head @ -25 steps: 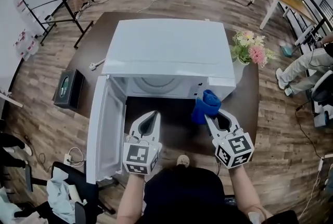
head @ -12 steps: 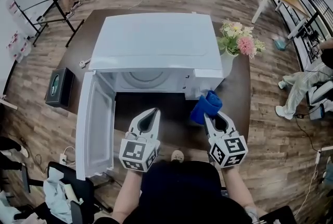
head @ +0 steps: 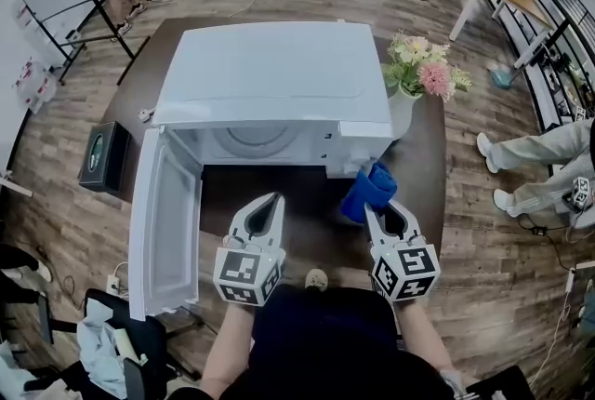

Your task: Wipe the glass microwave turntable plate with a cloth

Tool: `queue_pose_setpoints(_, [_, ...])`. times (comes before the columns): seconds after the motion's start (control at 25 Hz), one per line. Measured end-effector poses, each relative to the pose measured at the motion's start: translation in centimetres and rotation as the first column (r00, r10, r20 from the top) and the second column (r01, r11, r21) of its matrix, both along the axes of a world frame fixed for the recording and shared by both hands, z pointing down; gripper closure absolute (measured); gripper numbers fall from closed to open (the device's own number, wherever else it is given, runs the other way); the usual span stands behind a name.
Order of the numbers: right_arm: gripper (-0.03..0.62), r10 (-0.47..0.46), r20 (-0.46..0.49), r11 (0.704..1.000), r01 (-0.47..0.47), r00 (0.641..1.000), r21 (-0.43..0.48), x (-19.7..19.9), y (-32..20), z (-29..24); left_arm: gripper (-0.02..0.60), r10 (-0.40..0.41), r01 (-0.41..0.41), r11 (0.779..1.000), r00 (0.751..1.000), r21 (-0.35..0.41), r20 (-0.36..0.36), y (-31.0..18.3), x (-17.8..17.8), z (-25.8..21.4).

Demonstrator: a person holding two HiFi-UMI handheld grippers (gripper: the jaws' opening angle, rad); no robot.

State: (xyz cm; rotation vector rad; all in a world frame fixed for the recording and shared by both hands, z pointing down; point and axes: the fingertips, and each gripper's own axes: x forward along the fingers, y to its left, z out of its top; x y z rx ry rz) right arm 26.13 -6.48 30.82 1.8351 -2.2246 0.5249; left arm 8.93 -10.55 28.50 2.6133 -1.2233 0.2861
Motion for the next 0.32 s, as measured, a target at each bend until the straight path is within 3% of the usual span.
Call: queue_pose_setpoints(0.32, [0.511,0.006,0.001,1.0,-0.006,1.0,-0.013,0.76,0.5,0.33,0.577,0.002,-0.002,1.0,1.0,-0.008,0.016,0.42,0.71,0.68])
